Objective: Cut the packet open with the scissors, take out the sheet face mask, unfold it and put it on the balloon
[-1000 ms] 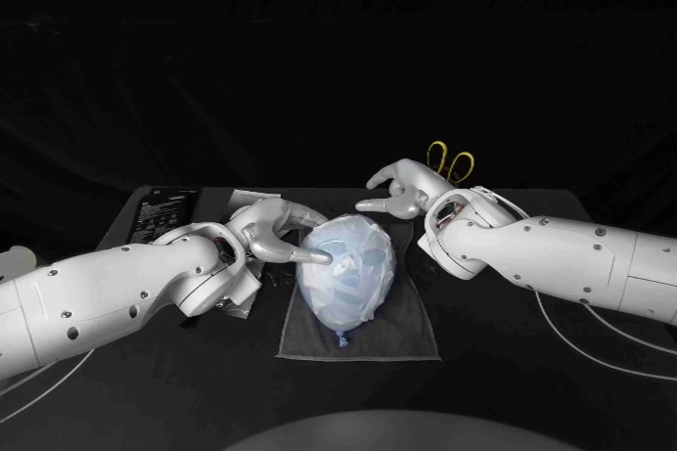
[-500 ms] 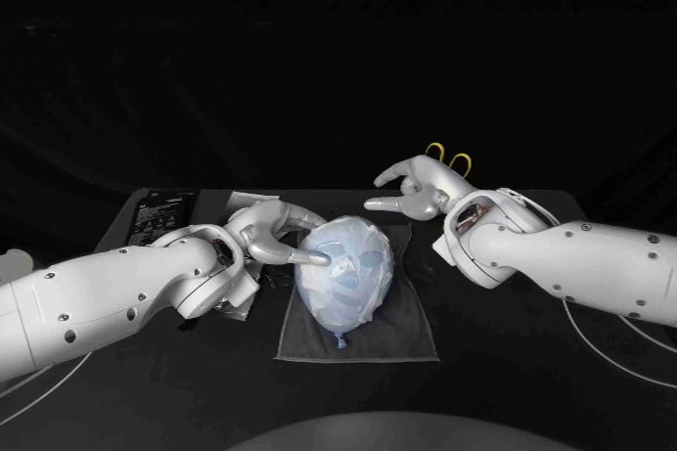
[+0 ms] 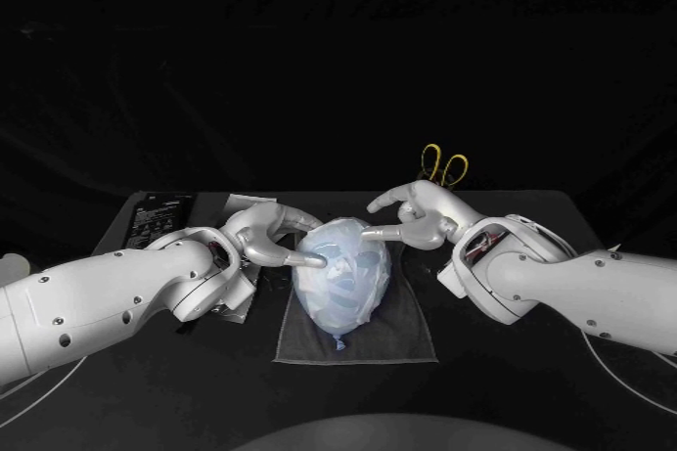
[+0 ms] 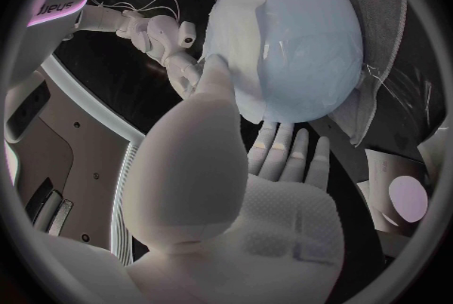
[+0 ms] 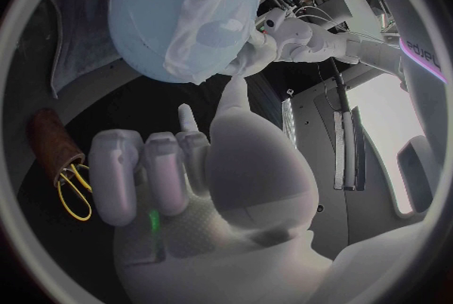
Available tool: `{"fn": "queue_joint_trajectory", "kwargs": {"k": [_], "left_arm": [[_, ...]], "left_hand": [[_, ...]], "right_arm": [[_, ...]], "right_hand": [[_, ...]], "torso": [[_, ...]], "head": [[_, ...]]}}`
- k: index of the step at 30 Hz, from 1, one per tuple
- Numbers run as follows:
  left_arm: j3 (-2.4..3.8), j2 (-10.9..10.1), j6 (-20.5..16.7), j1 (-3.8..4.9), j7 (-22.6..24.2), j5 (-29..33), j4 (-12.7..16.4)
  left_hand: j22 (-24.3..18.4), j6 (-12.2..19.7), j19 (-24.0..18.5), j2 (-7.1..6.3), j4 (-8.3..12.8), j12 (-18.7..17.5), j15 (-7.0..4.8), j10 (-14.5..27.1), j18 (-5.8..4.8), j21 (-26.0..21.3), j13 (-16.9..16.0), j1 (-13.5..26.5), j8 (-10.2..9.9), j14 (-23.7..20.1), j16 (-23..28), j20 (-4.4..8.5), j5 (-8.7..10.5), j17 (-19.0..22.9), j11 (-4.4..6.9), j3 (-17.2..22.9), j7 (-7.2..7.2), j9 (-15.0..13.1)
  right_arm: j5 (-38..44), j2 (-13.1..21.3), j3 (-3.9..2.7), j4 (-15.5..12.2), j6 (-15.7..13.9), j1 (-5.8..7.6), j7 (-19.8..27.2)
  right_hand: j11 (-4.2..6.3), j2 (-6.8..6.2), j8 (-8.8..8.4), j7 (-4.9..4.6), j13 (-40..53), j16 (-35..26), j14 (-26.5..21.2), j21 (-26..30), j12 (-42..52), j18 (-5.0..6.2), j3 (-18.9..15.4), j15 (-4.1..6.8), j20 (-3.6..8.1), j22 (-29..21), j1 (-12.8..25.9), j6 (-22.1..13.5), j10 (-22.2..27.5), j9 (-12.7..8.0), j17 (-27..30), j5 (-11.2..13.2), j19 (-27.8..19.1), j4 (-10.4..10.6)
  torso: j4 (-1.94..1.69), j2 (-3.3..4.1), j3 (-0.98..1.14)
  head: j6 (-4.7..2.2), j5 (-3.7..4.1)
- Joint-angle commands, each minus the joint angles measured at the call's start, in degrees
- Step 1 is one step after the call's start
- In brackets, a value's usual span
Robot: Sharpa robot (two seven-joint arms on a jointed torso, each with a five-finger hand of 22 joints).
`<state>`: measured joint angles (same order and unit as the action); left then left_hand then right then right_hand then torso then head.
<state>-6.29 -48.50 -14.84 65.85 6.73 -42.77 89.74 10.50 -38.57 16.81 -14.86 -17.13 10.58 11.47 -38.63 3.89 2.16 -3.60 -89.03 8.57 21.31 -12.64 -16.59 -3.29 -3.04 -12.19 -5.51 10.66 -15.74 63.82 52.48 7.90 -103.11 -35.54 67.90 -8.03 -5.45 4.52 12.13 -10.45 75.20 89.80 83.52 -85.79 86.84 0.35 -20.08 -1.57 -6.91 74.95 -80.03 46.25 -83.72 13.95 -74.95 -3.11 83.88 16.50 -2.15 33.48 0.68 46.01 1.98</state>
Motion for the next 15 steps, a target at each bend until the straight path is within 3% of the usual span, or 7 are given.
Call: {"fn": "queue_joint_trajectory", "kwargs": {"k": [1, 7, 15], "left_arm": [[-0.17, 0.1, 1.9, -0.18, -0.2, 0.1, 0.2], [-0.17, 0.1, 1.9, -0.18, -0.1, 0.1, 0.2], [-0.17, 0.1, 1.9, -0.18, -0.1, 0.1, 0.3]], "left_hand": [[-0.1, -0.4, 0.4, 0.34, -0.1, -0.2, -0.02, -0.3, -0.19, 0.2, -0.1, -0.5, 0.1, 0.6, 0.2, -0.15, 0.30, -0.1, 0.00, 0.4, 3.40, 0.0], [-0.1, -0.4, 0.4, 0.34, -0.1, -0.2, -0.02, -0.3, -0.19, 0.2, -0.1, -0.5, 0.1, 0.6, 0.2, -0.15, 0.30, -0.1, 0.00, 0.4, 3.40, 0.0], [-0.1, -0.4, 0.4, 0.34, -0.1, -0.2, -0.02, -0.3, -0.19, 0.2, -0.1, -0.5, 0.1, 0.6, 0.2, -0.15, 0.30, -0.1, 0.00, 0.4, 3.40, 0.0]], "right_arm": [[-0.9, -0.2, -0.03, 0.0, 0.3, -0.31, 1.2], [-0.9, -0.9, 0.08, 1.8, 1.0, -0.72, 0.3], [-1.4, -2.5, 0.12, 5.7, 1.5, -0.84, -0.7]], "right_hand": [[-0.23, -0.06, 0.08, -0.08, 11.7, 0.2, 6.5, 0.2, 0.0, 0.68, -0.4, 0.08, -0.32, 13.7, 0.4, -0.3, -3.7, -0.1, -15.0, 0.4, 4.3, 0.0], [-0.22, -0.22, 0.06, -0.06, 11.6, 0.2, 6.5, 0.3, -0.1, 0.70, -0.7, 0.08, -0.33, 13.6, 0.2, -0.4, -3.7, -0.1, -15.0, 0.4, 4.2, -0.2], [-0.19, 0.14, 0.12, -0.04, 11.7, 0.2, 6.5, 0.2, 0.0, 0.68, -0.8, 0.10, -0.33, 13.7, -0.5, -0.5, -3.7, -0.1, -15.0, 0.3, 4.3, -0.4]], "torso": [[-0.15, 0.05, -0.04], [-0.13, -0.04, -0.17], [-0.12, 0.04, -0.07]], "head": [[0.01, 0.04], [0.13, 0.23], [0.16, 0.32]]}}
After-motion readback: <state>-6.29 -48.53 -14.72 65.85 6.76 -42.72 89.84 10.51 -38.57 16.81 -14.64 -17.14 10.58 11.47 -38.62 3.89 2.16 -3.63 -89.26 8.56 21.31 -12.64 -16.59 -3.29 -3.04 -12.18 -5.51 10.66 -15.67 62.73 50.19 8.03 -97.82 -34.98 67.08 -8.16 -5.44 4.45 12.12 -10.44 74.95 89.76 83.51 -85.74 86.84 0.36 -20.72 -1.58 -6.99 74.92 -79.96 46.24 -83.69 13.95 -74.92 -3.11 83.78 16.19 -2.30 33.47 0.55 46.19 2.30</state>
